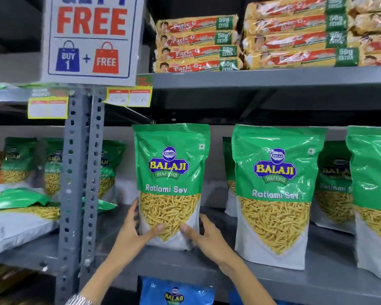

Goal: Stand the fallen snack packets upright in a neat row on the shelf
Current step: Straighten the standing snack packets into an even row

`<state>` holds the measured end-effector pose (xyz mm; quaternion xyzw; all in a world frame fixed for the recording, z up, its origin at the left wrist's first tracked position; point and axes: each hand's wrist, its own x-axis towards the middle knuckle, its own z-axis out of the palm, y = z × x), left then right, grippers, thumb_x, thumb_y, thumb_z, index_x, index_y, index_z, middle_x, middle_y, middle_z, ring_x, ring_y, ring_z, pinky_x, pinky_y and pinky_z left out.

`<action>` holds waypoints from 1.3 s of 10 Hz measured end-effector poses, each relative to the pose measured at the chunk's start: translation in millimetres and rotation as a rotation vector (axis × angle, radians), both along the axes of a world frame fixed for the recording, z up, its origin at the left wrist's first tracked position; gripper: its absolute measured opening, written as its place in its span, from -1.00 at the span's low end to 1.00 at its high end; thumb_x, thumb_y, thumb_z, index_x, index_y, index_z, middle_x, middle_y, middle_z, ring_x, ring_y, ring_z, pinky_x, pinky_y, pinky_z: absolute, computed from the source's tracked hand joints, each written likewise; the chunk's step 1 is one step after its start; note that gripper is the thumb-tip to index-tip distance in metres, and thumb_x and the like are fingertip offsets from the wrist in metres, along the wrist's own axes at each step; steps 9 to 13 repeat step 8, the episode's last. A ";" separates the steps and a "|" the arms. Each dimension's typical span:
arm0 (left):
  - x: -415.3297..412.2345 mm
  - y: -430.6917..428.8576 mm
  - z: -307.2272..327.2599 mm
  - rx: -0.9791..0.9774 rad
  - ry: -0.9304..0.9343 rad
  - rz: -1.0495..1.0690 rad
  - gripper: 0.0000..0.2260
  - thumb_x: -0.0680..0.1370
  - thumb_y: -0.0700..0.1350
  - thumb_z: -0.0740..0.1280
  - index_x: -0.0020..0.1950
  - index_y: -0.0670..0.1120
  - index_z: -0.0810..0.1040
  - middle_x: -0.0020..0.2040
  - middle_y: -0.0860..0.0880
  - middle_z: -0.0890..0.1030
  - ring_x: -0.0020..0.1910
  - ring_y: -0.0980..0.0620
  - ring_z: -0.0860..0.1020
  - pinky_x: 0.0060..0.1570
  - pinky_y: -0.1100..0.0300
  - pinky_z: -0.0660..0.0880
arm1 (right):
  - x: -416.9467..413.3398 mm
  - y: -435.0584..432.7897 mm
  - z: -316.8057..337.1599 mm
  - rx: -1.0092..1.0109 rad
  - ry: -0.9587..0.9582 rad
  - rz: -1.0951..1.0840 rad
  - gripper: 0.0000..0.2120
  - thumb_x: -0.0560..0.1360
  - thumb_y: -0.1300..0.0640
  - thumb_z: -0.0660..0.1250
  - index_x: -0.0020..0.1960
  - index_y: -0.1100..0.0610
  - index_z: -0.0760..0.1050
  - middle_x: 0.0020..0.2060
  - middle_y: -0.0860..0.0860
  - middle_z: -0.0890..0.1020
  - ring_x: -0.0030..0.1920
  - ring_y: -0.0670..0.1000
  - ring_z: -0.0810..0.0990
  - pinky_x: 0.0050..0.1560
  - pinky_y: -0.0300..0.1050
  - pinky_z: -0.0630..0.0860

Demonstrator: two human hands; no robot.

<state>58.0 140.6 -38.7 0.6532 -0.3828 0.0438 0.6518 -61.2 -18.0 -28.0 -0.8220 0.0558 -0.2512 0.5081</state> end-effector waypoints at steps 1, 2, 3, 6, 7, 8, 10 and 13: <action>1.7 1.0 -2.1 -0.010 -0.012 0.045 0.09 -0.02 0.37 0.46 0.41 0.18 0.04 0.31 0.02 0.40 0.28 0.02 0.42 0.24 0.05 0.40 | 3.7 3.0 -0.6 -0.009 0.002 0.019 -0.60 0.47 -0.11 0.31 0.27 -0.11 0.34 0.15 -0.20 0.54 0.06 -0.30 0.50 -0.02 -0.53 0.42; 2.8 2.7 -3.5 0.015 -0.033 0.076 0.16 -0.03 0.43 0.42 0.46 0.11 0.02 0.34 0.06 0.37 0.31 0.04 0.38 0.30 -0.03 0.35 | 4.7 3.3 -2.7 -0.032 0.004 0.024 -0.50 0.46 -0.15 0.29 0.36 -0.08 0.30 0.26 -0.16 0.52 0.24 -0.14 0.48 0.28 -0.21 0.39; 4.1 2.9 -5.4 0.036 -0.044 0.109 0.15 0.00 0.44 0.40 0.46 0.11 0.00 0.39 0.03 0.35 0.34 0.03 0.36 0.32 -0.10 0.33 | 4.0 5.1 -3.4 -0.050 0.004 0.015 -0.45 0.46 -0.16 0.28 0.40 -0.06 0.26 0.30 -0.13 0.50 0.29 -0.10 0.46 0.38 -0.07 0.35; 4.1 2.8 -6.7 0.072 -0.059 0.155 0.18 -0.01 0.48 0.37 0.47 0.12 -0.07 0.47 -0.01 0.25 0.40 -0.02 0.30 0.33 -0.15 0.30 | -0.5 7.8 -6.0 -0.140 -0.005 -0.038 -0.44 0.48 -0.16 0.27 0.40 -0.01 0.21 0.31 -0.11 0.45 0.33 -0.07 0.42 0.28 -0.19 0.34; -5.7 6.1 -5.1 0.027 -0.089 0.230 0.22 -0.01 0.51 0.32 0.49 0.06 -0.11 0.53 0.06 0.04 0.47 0.05 0.12 0.41 -0.07 0.16 | -6.2 13.1 -8.6 -0.252 -0.051 -0.156 -0.25 0.45 -0.27 0.21 0.49 0.02 0.02 0.45 -0.08 0.25 0.44 -0.03 0.25 0.41 -0.06 0.24; -22.0 6.3 -3.9 -0.036 -0.247 0.328 0.03 0.16 0.51 0.19 0.49 0.07 -0.08 0.50 0.16 0.01 0.46 0.18 0.03 0.43 0.05 0.06 | -23.1 19.9 -10.5 -0.358 -0.199 -0.311 -0.34 0.52 -0.21 0.11 0.50 -0.03 -0.07 0.48 -0.09 0.18 0.45 -0.08 0.22 0.34 -0.20 0.22; -22.0 6.3 -3.9 -0.036 -0.247 0.328 0.03 0.16 0.51 0.19 0.49 0.07 -0.08 0.50 0.16 0.01 0.46 0.18 0.03 0.43 0.05 0.06 | -23.1 19.9 -10.5 -0.358 -0.199 -0.311 -0.34 0.52 -0.21 0.11 0.50 -0.03 -0.07 0.48 -0.09 0.18 0.45 -0.08 0.22 0.34 -0.20 0.22; -22.0 6.3 -3.9 -0.036 -0.247 0.328 0.03 0.16 0.51 0.19 0.49 0.07 -0.08 0.50 0.16 0.01 0.46 0.18 0.03 0.43 0.05 0.06 | -23.1 19.9 -10.5 -0.358 -0.199 -0.311 -0.34 0.52 -0.21 0.11 0.50 -0.03 -0.07 0.48 -0.09 0.18 0.45 -0.08 0.22 0.34 -0.20 0.22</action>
